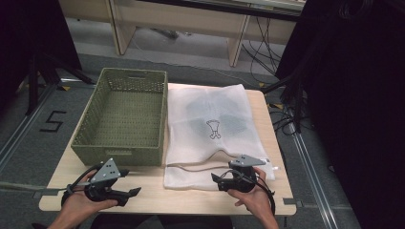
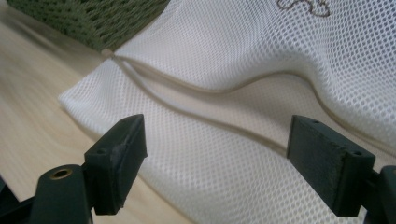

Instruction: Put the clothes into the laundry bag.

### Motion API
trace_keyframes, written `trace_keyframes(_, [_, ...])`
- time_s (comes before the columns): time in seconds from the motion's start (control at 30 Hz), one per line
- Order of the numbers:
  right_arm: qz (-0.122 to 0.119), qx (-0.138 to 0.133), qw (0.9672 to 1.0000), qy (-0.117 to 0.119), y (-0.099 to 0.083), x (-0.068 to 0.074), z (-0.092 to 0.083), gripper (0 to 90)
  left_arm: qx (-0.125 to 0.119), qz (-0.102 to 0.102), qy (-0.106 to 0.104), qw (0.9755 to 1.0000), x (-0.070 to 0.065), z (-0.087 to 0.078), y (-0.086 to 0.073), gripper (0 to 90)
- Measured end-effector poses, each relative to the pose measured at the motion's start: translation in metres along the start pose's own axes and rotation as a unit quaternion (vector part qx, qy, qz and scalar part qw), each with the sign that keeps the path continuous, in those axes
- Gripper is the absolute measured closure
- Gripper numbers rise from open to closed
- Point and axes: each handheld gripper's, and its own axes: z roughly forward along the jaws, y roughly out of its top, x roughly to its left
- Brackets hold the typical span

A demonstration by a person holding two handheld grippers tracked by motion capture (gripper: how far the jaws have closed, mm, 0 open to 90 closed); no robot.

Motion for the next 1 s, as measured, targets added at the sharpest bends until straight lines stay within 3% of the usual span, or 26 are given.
trace_keyframes(0.03, [-0.025,-0.004,0.9997,-0.006,-0.002,-0.002,-0.001,21.1,0.000,-0.004,-0.002,1.0000,0.000,0.000,-0.001,26.4])
trace_keyframes(0.07, [-0.017,0.000,0.9998,-0.004,-0.003,0.000,-0.003,20.9,-0.004,-0.011,-0.005,0.9999,-0.001,0.000,-0.001,26.3])
trace_keyframes(0.1, [-0.023,-0.001,0.9997,-0.003,-0.005,0.000,-0.004,20.7,-0.005,-0.011,-0.004,0.9999,-0.001,0.000,-0.001,26.3])
trace_keyframes(0.17, [-0.009,0.002,1.0000,-0.002,-0.008,0.004,-0.007,20.5,-0.002,0.001,-0.002,1.0000,-0.001,-0.001,-0.002,26.3])
trace_keyframes(0.2, [-0.022,-0.004,0.9997,-0.003,-0.010,0.002,-0.008,20.2,-0.002,0.000,-0.002,1.0000,-0.002,0.000,-0.002,26.2])
trace_keyframes(0.23, [-0.011,0.001,0.9999,-0.002,-0.011,0.004,-0.010,20.1,0.003,0.000,-0.004,1.0000,-0.002,0.000,-0.003,26.2])
trace_keyframes(0.33, [-0.023,-0.004,0.9997,-0.003,-0.014,0.004,-0.012,20.2,0.006,0.014,0.003,0.9999,-0.004,0.001,-0.003,26.1])
trace_keyframes(0.37, [-0.023,0.004,0.9997,0.007,-0.014,0.004,-0.013,20.2,0.008,0.017,0.005,0.9998,-0.004,0.001,-0.003,26.0])
trace_keyframes(0.47, [-0.026,0.003,0.9996,-0.003,-0.016,0.005,-0.014,20.1,0.002,0.025,0.003,0.9997,-0.005,0.002,-0.002,25.9])
trace_keyframes(0.5, [-0.026,0.002,0.9997,-0.002,-0.016,0.005,-0.014,20.1,-0.001,0.010,0.002,0.9999,-0.007,0.003,-0.003,25.8])
trace_keyframes(0.53, [-0.023,0.001,0.9997,0.000,-0.015,0.005,-0.014,20.1,-0.001,0.013,0.004,0.9999,-0.007,0.004,-0.003,25.8])
trace_keyframes(0.57, [-0.023,0.001,0.9997,0.000,-0.015,0.005,-0.014,20.2,0.005,0.029,0.005,0.9996,-0.005,0.003,-0.002,25.8])
trace_keyframes(0.73, [-0.033,0.000,0.9994,0.003,-0.016,0.005,-0.014,21.1,0.004,0.014,0.004,0.9999,-0.006,0.004,-0.003,25.5])
trace_keyframes(0.83, [-0.038,-0.004,0.9993,0.003,-0.016,0.005,-0.013,20.6,0.005,0.023,0.003,0.9997,-0.005,0.005,-0.003,25.5])
trace_keyframes(0.93, [-0.033,-0.005,0.9994,0.006,-0.016,0.005,-0.013,20.5,0.007,0.019,0.004,0.9998,-0.005,0.005,-0.003,25.4])
trace_keyframes(0.97, [-0.016,-0.001,0.9998,0.007,-0.016,0.008,-0.014,20.3,0.007,0.019,0.004,0.9998,-0.005,0.006,-0.003,25.2])
trace_keyframes(1.0, [-0.021,-0.005,0.9997,0.007,-0.016,0.008,-0.014,19.6,0.008,0.020,0.008,0.9997,-0.005,0.006,-0.004,25.1])
